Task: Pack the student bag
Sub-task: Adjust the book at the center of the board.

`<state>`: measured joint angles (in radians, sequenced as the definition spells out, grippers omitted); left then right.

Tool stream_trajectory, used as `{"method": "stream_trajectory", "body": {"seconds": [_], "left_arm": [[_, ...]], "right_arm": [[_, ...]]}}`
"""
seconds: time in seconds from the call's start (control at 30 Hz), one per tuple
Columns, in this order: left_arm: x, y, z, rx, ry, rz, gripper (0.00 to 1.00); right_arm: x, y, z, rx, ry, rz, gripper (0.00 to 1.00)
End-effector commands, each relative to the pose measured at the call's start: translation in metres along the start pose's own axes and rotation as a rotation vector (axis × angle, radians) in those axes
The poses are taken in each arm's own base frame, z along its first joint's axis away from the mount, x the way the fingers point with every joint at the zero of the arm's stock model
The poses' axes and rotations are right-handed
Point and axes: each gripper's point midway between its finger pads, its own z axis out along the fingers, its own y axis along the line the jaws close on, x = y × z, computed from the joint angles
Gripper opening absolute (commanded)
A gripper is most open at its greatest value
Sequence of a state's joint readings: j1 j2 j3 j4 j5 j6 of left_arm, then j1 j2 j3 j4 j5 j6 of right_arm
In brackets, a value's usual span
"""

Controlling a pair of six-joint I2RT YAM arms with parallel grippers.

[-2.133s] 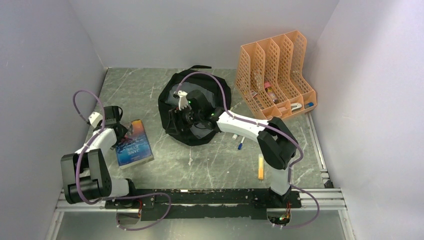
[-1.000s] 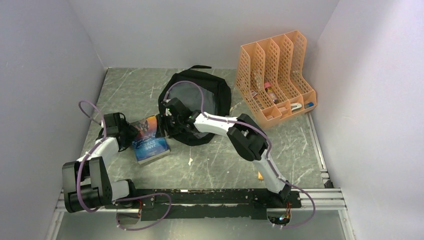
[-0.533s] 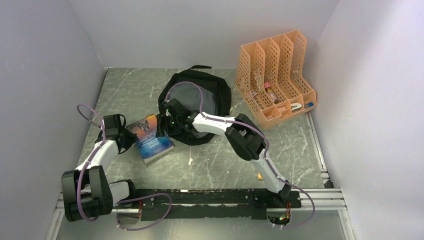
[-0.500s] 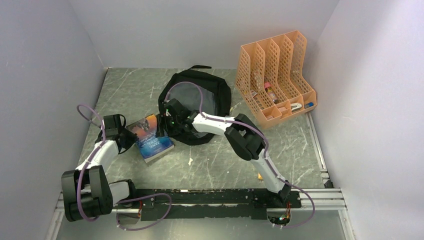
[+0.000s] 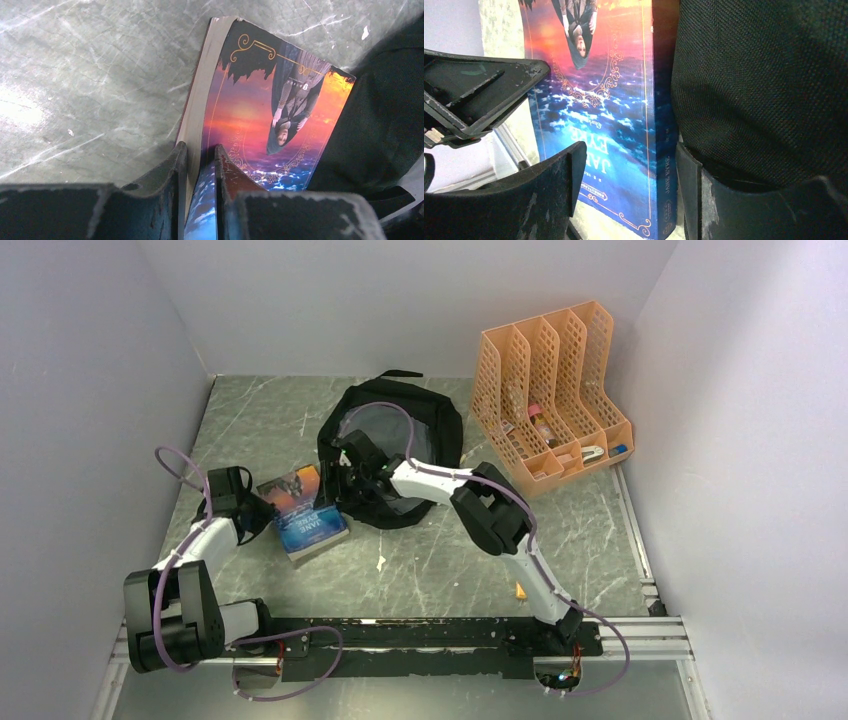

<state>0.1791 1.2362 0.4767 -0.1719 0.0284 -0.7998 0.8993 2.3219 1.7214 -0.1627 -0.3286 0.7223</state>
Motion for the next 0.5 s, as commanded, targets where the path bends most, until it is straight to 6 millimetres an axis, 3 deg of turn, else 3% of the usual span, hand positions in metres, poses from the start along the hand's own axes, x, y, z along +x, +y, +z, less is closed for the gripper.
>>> {"method": "stream_trajectory", "body": {"seconds": [0.0,0.13,0.27,0.37,0.47], "left_arm": [[0.082,0.068,-0.005,-0.215,0.286,0.021,0.08],[0.084,0.071,-0.005,-0.221,0.290,0.031,0.11],[0.085,0.072,-0.006,-0.227,0.304,0.041,0.22],[0.086,0.071,-0.008,-0.235,0.312,0.046,0.28],[0.084,0.070,-0.011,-0.263,0.310,0.064,0.42]], "right_arm": [[0.045,-0.054,0.024,0.121,0.130,0.100,0.70],[0.043,-0.085,0.025,0.258,0.095,0.071,0.72],[0.036,-0.117,0.013,0.391,0.035,0.035,0.73],[0.030,-0.129,0.003,0.433,0.014,0.022,0.73],[0.028,-0.133,-0.001,0.435,0.019,0.019,0.74]]}}
